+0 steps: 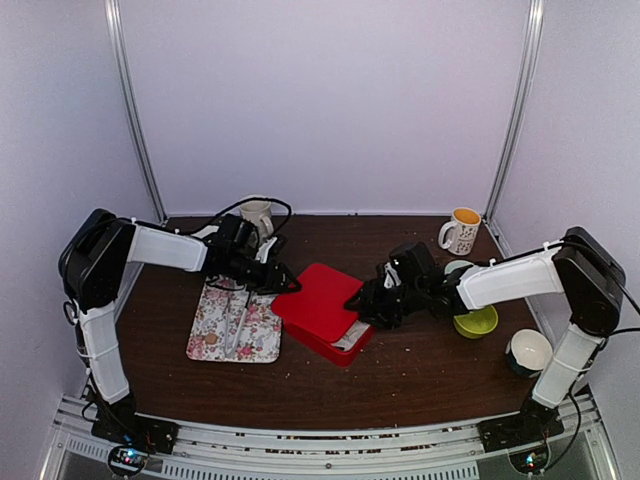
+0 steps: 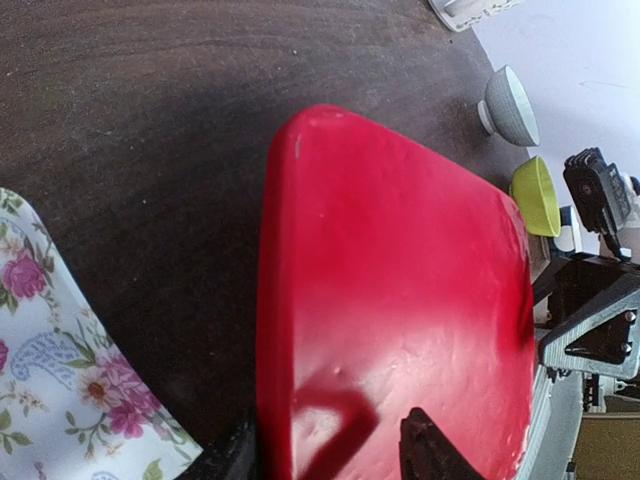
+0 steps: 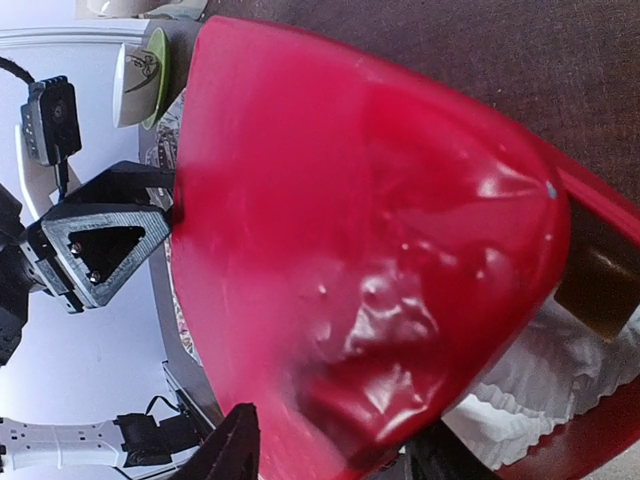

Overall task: Pack the chocolate
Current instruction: Pick up the box lid from the packing box.

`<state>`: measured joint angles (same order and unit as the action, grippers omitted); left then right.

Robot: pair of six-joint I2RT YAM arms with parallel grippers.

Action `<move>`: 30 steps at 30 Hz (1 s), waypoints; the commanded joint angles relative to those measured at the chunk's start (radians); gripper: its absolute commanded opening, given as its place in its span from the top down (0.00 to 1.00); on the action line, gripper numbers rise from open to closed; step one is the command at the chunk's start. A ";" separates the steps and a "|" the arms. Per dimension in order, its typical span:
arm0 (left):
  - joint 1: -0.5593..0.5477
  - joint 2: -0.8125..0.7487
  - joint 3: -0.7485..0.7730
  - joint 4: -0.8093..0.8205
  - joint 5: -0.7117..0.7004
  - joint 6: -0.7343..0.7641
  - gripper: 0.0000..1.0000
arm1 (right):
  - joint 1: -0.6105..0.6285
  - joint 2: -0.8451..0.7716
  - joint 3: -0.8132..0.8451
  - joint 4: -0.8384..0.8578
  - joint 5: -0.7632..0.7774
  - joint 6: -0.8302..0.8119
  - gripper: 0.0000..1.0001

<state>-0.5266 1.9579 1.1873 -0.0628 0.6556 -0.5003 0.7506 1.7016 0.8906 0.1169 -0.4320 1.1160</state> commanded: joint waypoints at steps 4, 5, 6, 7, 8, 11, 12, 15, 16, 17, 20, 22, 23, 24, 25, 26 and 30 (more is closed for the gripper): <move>-0.009 -0.040 -0.009 0.033 0.039 -0.013 0.51 | 0.002 0.003 -0.003 0.165 -0.016 0.026 0.55; -0.010 -0.048 -0.015 0.034 0.037 -0.017 0.51 | 0.001 0.001 -0.005 0.176 -0.018 0.025 0.56; -0.011 -0.055 -0.020 0.035 0.035 -0.021 0.51 | 0.000 0.003 -0.003 0.180 -0.020 0.021 0.56; -0.009 -0.064 -0.025 0.036 0.033 -0.027 0.51 | -0.003 0.004 0.002 0.181 -0.023 0.014 0.56; -0.010 -0.072 -0.030 0.038 0.033 -0.035 0.51 | -0.004 0.008 0.008 0.177 -0.026 0.008 0.57; -0.010 -0.106 -0.053 0.052 0.034 -0.064 0.51 | -0.009 0.013 0.026 0.167 -0.035 -0.012 0.57; -0.010 -0.118 -0.062 0.058 0.032 -0.074 0.51 | -0.010 0.014 0.033 0.159 -0.036 -0.022 0.58; -0.010 -0.153 -0.091 0.082 0.035 -0.085 0.50 | -0.011 0.015 0.069 0.098 -0.033 -0.075 0.59; -0.010 -0.160 -0.098 0.083 0.034 -0.088 0.50 | -0.011 0.018 0.080 0.083 -0.034 -0.089 0.59; -0.010 -0.165 -0.101 0.079 0.032 -0.089 0.50 | -0.011 0.023 0.088 0.075 -0.037 -0.100 0.59; -0.012 -0.180 -0.120 0.083 0.032 -0.106 0.50 | -0.015 0.034 0.098 0.075 -0.056 -0.112 0.60; -0.012 -0.197 -0.135 0.088 0.028 -0.121 0.50 | -0.021 0.035 0.099 0.078 -0.064 -0.121 0.61; -0.013 -0.207 -0.144 0.089 0.023 -0.128 0.50 | -0.024 0.036 0.099 0.082 -0.068 -0.125 0.61; -0.014 -0.220 -0.155 0.091 0.018 -0.136 0.50 | -0.027 0.038 0.100 0.084 -0.075 -0.130 0.61; -0.016 -0.230 -0.161 0.093 0.012 -0.144 0.50 | -0.030 0.039 0.102 0.086 -0.085 -0.138 0.62; -0.018 -0.238 -0.166 0.092 0.006 -0.151 0.50 | -0.034 0.042 0.107 0.087 -0.099 -0.145 0.63; -0.039 -0.264 -0.185 0.089 -0.021 -0.179 0.50 | -0.047 0.049 0.121 0.089 -0.153 -0.186 0.67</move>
<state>-0.5323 1.7477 1.0157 -0.0547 0.6209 -0.6395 0.7116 1.7390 0.9676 0.1688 -0.5079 0.9909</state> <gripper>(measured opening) 0.503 0.343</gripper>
